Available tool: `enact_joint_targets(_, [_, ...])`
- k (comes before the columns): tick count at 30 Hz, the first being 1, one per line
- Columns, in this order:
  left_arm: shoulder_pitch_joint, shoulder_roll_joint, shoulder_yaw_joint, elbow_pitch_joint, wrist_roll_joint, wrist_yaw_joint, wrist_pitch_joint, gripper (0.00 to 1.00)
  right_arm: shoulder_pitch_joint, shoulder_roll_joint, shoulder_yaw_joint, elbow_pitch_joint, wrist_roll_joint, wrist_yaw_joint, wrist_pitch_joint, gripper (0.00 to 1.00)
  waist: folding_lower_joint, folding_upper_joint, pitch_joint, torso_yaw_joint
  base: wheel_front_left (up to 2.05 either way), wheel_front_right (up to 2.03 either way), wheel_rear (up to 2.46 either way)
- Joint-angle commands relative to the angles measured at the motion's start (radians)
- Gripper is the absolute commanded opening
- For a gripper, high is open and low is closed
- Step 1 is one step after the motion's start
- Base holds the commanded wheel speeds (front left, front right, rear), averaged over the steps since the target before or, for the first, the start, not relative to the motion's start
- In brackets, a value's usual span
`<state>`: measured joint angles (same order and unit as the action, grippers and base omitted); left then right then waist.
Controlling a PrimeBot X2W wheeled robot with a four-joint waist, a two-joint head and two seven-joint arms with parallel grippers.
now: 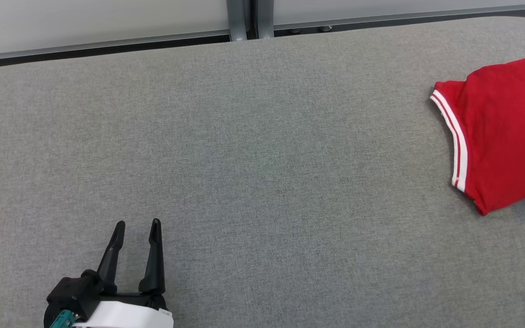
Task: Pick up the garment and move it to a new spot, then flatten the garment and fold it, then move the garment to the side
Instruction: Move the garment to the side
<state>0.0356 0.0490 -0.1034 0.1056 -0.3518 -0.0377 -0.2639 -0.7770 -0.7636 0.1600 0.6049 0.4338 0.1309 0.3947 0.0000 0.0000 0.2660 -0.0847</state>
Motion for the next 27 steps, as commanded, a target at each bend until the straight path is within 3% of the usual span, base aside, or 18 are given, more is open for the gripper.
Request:
enact_joint_targets(1, [-0.001, 0.004, 0.006, -0.002, 0.007, -0.002, 0.000, 1.00, -0.005, 0.012, -0.005, 0.003, -0.014, 0.000, -0.015, 1.00, 0.0000, 0.0000, 0.002, -0.002, 0.00, 0.00, 0.00])
enact_joint_targets(6, [0.018, 0.004, 0.025, -0.010, -0.001, 0.003, 0.000, 1.00, 0.032, 0.017, -0.045, -0.052, -0.081, 0.000, -0.118, 1.00, 0.0000, 0.0000, -0.030, -0.006, 0.00, 0.00, 0.00])
enact_joint_targets(11, [0.061, 0.004, 0.053, -0.021, -0.024, 0.012, 0.000, 1.00, 0.157, 0.080, -0.079, -0.165, -0.105, 0.000, -0.252, 1.00, 0.0000, 0.0000, -0.120, 0.004, 0.00, 0.00, 0.00])
enact_joint_targets(17, [0.144, 0.003, 0.102, -0.029, -0.033, 0.035, 0.000, 1.00, 0.409, 0.239, -0.143, -0.284, -0.193, 0.000, -0.408, 1.00, 0.0000, 0.0000, -0.242, 0.013, 0.00, 0.00, 0.00])
enact_joint_targets(22, [0.183, 0.003, 0.138, -0.045, -0.002, 0.051, 0.000, 1.00, 0.588, 0.439, -0.216, -0.346, -0.257, 0.000, -0.538, 1.00, 0.0000, 0.0000, -0.272, 0.017, 0.00, 0.00, 0.00])
enact_joint_targets(27, [0.204, 0.002, 0.160, -0.019, 0.010, 0.041, 0.000, 1.00, 0.714, 0.567, -0.208, -0.338, -0.330, 0.000, -0.638, 1.00, 0.0000, 0.0000, -0.282, 0.013, 0.00, 0.00, 0.00])
